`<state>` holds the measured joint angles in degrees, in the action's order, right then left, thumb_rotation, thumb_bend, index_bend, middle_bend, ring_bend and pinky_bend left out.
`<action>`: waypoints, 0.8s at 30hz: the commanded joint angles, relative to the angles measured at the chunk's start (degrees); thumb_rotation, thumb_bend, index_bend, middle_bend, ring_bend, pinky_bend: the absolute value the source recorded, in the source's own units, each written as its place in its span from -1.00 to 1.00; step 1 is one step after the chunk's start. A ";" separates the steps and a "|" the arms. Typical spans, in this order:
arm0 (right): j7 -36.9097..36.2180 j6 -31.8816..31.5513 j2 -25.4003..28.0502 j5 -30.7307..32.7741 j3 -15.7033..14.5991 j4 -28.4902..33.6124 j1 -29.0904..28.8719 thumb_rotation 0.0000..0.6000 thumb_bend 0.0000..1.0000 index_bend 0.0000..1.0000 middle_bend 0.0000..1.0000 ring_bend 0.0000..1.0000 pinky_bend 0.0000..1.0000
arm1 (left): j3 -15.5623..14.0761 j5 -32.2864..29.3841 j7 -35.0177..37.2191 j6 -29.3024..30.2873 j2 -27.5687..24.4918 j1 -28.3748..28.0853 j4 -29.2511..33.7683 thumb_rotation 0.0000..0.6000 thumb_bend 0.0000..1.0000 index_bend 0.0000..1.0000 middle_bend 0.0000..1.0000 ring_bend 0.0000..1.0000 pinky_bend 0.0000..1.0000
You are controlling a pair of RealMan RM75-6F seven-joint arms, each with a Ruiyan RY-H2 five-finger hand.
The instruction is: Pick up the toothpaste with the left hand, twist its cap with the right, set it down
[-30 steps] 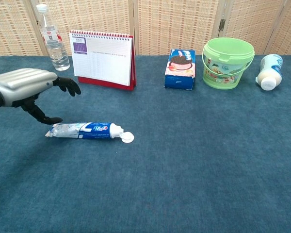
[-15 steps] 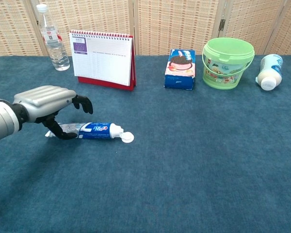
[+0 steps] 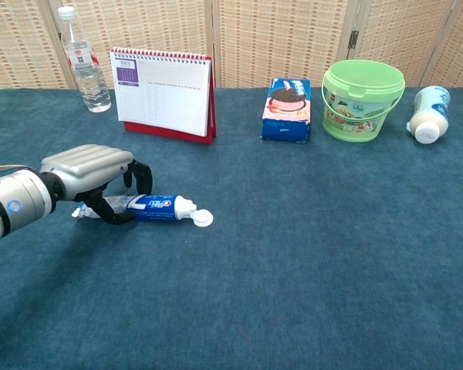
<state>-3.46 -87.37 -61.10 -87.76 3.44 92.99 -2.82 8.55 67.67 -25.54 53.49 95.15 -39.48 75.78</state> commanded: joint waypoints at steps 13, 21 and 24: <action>-0.48 -1.37 -0.20 -0.74 0.11 -0.40 0.48 1.00 -1.00 -1.00 -1.00 -1.00 -1.00 | -0.83 2.43 5.26 0.65 0.31 -0.45 -4.24 1.00 -0.16 0.27 0.35 0.23 -0.24; -0.16 -1.34 0.05 -1.59 0.26 0.04 0.02 1.00 -1.00 -1.00 -1.00 -1.00 -1.00 | -1.82 9.49 13.17 2.81 -1.84 -0.95 -6.38 1.00 -0.06 0.39 0.50 0.36 -0.05; 0.18 -0.96 0.50 -3.39 0.79 1.02 -1.41 1.00 -1.00 -1.00 -1.00 -1.00 -1.00 | -2.56 15.07 19.49 5.13 -4.89 -1.61 -6.23 1.00 -0.03 0.40 0.54 0.40 0.01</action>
<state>-3.48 -88.53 -60.82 -90.51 3.96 93.57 -3.67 6.76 78.44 -10.74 56.58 92.73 -40.47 69.88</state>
